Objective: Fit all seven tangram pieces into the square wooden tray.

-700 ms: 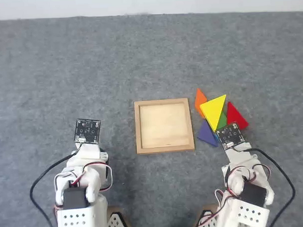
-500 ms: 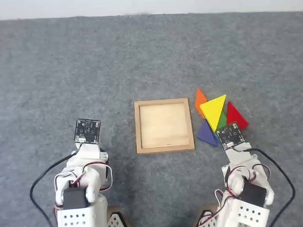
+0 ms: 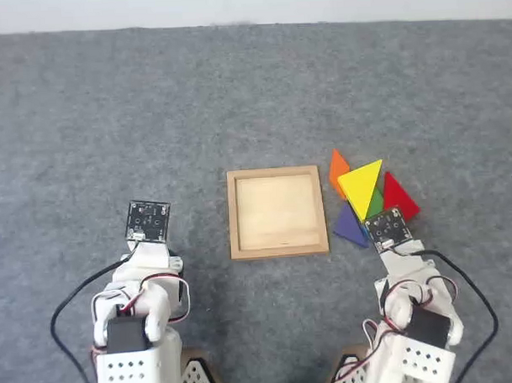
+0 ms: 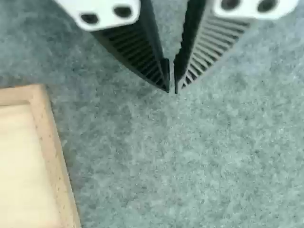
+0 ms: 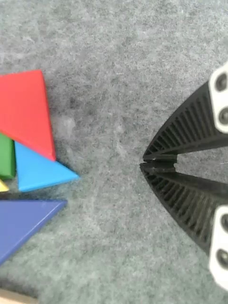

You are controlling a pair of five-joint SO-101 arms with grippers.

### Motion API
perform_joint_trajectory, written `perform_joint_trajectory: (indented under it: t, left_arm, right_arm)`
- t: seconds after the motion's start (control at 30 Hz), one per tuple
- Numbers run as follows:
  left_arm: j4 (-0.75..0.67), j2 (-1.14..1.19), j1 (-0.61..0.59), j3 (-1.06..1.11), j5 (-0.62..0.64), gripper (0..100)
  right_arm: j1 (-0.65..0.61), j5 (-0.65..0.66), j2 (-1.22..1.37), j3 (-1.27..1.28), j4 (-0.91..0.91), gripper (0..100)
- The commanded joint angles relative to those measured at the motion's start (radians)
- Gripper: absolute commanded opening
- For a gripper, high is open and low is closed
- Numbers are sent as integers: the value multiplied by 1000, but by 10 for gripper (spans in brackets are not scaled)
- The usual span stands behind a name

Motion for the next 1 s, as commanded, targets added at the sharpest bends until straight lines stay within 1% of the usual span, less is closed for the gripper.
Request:
perform_joint_trajectory:
  t: [0.0, 0.07, 0.2, 0.33, 0.4, 0.57, 0.67, 0.77, 0.83, 0.97]
  left_arm:
    - [3, -17, 6, -10, -2, 21]
    - [3, -17, 6, -10, -2, 21]
    - [3, -17, 6, -10, -2, 21]
    - [3, -17, 6, -10, -2, 21]
    - [3, -17, 6, -10, -2, 21]
    - [3, -17, 6, -10, -2, 21]
    - [3, -17, 6, -10, -2, 21]
    - [3, -17, 6, -10, -2, 21]
    - [3, -17, 6, -10, -2, 21]
    - [3, -17, 6, -10, -2, 21]
  right_arm:
    - [13, 94, -19, -20, -88, 9]
    - [13, 97, -19, -81, -93, 9]
    - [-5, -14, -7, -256, -27, 9]
    - [-96, -23, 59, -402, 15, 9]
    - [-134, -46, 170, -454, 8, 9]
    - [-217, -130, 561, -651, -62, 9]
    - [-274, -178, 768, -809, -58, 9]
    - [-291, -222, 949, -945, -31, 12]
    - [-291, -242, 1059, -1008, -21, 51]
    - [-291, -298, 1259, -1103, -28, 217]
